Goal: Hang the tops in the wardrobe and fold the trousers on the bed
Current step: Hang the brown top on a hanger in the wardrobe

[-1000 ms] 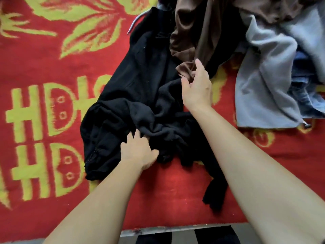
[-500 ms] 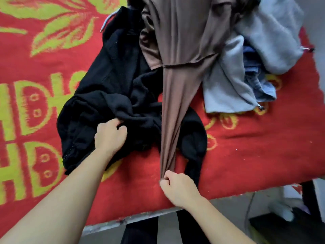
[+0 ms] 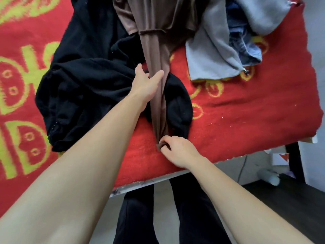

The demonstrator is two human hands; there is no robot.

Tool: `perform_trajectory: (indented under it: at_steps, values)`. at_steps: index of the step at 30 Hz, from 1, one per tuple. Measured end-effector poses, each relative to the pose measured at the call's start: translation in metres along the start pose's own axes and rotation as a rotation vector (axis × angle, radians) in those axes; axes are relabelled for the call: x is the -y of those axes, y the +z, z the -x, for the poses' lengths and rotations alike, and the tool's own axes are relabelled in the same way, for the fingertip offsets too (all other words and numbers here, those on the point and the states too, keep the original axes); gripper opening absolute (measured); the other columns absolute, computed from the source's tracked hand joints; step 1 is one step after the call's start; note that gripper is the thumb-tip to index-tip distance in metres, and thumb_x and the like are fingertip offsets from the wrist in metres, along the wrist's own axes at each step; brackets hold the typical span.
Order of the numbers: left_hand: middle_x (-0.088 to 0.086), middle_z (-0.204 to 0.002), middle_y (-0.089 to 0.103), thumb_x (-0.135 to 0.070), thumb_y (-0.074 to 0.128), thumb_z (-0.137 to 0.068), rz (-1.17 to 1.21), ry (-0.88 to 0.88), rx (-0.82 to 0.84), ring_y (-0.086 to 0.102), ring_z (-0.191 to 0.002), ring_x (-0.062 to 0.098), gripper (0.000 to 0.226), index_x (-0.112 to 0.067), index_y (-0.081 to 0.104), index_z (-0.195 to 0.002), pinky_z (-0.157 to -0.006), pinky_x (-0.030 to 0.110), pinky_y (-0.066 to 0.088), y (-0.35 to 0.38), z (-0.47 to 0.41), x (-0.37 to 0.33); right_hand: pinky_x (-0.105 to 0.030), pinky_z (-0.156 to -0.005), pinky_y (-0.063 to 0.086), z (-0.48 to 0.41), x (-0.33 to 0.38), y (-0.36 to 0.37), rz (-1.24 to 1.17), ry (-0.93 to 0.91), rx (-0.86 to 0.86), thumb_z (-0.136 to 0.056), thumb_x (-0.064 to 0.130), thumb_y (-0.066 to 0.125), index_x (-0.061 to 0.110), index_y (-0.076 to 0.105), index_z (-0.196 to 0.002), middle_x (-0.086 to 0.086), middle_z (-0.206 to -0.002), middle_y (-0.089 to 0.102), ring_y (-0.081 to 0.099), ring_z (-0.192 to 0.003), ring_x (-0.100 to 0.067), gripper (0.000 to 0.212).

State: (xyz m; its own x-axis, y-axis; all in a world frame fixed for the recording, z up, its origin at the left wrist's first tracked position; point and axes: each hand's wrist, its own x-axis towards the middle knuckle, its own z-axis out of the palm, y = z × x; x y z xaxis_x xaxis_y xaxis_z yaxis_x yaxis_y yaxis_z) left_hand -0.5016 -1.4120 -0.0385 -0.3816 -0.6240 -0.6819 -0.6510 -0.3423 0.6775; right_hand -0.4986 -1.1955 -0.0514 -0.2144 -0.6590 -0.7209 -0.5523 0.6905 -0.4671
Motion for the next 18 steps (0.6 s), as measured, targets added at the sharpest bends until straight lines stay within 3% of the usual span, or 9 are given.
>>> perform_trajectory:
  at_steps: [1, 3, 5, 7, 9, 12, 14, 16, 18]
  values:
    - [-0.014, -0.120, 0.060, -0.045, 0.062, -0.090, -0.031, 0.034, -0.051, 0.052, -0.114, 0.007, 0.076, -0.016, 0.029, -0.152, -0.093, 0.023, 0.038, 0.000, 0.002, -0.003, -0.037, -0.086, 0.048, 0.001, -0.002, 0.001, 0.005, -0.018, 0.026, -0.093, 0.036, 0.047, 0.034, 0.061, -0.121, -0.003, -0.110, 0.062, 0.061, -0.104, -0.027, 0.031]
    - [-0.009, -0.099, 0.063, -0.035, 0.058, -0.092, 0.018, 0.143, -0.161, 0.056, -0.091, 0.006, 0.039, -0.011, 0.061, -0.123, -0.084, 0.025, 0.045, -0.001, 0.006, -0.005, -0.039, -0.093, 0.048, 0.003, -0.004, 0.003, -0.007, -0.039, 0.086, -0.095, 0.038, 0.048, 0.038, 0.057, -0.129, 0.000, -0.116, 0.058, 0.059, -0.110, -0.025, 0.035]
    - [-0.004, -0.077, 0.055, -0.031, 0.053, -0.094, 0.083, 0.222, -0.264, 0.047, -0.071, 0.006, 0.029, -0.003, 0.061, -0.087, -0.072, 0.027, 0.041, -0.009, 0.016, 0.000, -0.039, -0.095, 0.048, 0.001, -0.002, 0.001, -0.075, -0.037, 0.038, -0.096, 0.044, 0.046, 0.039, 0.059, -0.127, 0.007, -0.117, 0.055, 0.059, -0.109, -0.020, 0.034]
    - [-0.009, -0.065, 0.046, -0.032, 0.052, -0.095, 0.071, 0.233, -0.335, 0.040, -0.063, 0.004, 0.034, -0.011, 0.054, -0.070, -0.065, 0.027, 0.037, -0.023, 0.030, 0.014, -0.034, -0.092, 0.047, -0.007, 0.004, -0.007, -0.209, -0.007, -0.158, -0.095, 0.044, 0.047, 0.037, 0.064, -0.120, 0.010, -0.110, 0.058, 0.060, -0.102, -0.015, 0.032]
    - [-0.008, -0.060, 0.047, -0.035, 0.051, -0.095, -0.071, 0.219, -0.389, 0.044, -0.063, 0.007, 0.034, -0.015, 0.054, -0.067, -0.066, 0.031, 0.038, -0.039, 0.046, 0.041, -0.031, -0.086, 0.048, -0.021, 0.012, -0.022, -0.437, 0.075, -0.335, -0.094, 0.037, 0.051, 0.034, 0.068, -0.112, 0.010, -0.100, 0.065, 0.063, -0.092, -0.012, 0.025]
    - [-0.005, -0.057, 0.047, -0.036, 0.049, -0.089, -0.234, 0.115, -0.440, 0.046, -0.066, 0.017, 0.033, -0.019, 0.049, -0.061, -0.064, 0.034, 0.035, -0.068, 0.070, 0.089, -0.029, -0.065, 0.053, -0.053, 0.030, -0.054, -0.917, 0.215, -0.422, -0.096, 0.030, 0.054, 0.030, 0.065, -0.109, 0.005, -0.099, 0.068, 0.065, -0.071, -0.008, 0.017]
    - [-0.001, -0.054, 0.043, -0.036, 0.047, -0.083, -0.277, 0.042, -0.481, 0.044, -0.062, 0.022, 0.032, -0.016, 0.044, -0.058, -0.060, 0.036, 0.034, -0.091, 0.085, 0.118, -0.025, -0.060, 0.052, -0.077, 0.043, -0.081, -1.189, 0.261, -0.460, -0.097, 0.032, 0.056, 0.024, 0.054, -0.131, 0.005, -0.107, 0.062, 0.065, -0.080, -0.010, 0.035]
    - [0.001, -0.054, 0.043, -0.037, 0.046, -0.079, -0.309, -0.042, -0.540, 0.043, -0.060, 0.024, 0.032, -0.012, 0.044, -0.060, -0.055, 0.037, 0.033, -0.115, 0.096, 0.141, -0.027, -0.066, 0.053, -0.098, 0.056, -0.107, -1.430, 0.273, -0.499, -0.095, 0.035, 0.061, 0.021, 0.032, -0.150, 0.006, -0.112, 0.056, 0.063, -0.094, -0.013, 0.064]
    - [-0.001, -0.056, 0.043, -0.037, 0.046, -0.079, -0.324, -0.111, -0.617, 0.044, -0.060, 0.025, 0.031, -0.013, 0.042, -0.060, -0.052, 0.035, 0.030, -0.135, 0.104, 0.150, -0.027, -0.066, 0.054, -0.115, 0.066, -0.124, -1.516, 0.299, -0.509, -0.094, 0.036, 0.064, 0.018, 0.019, -0.156, 0.001, -0.119, 0.057, 0.063, -0.091, -0.013, 0.078]
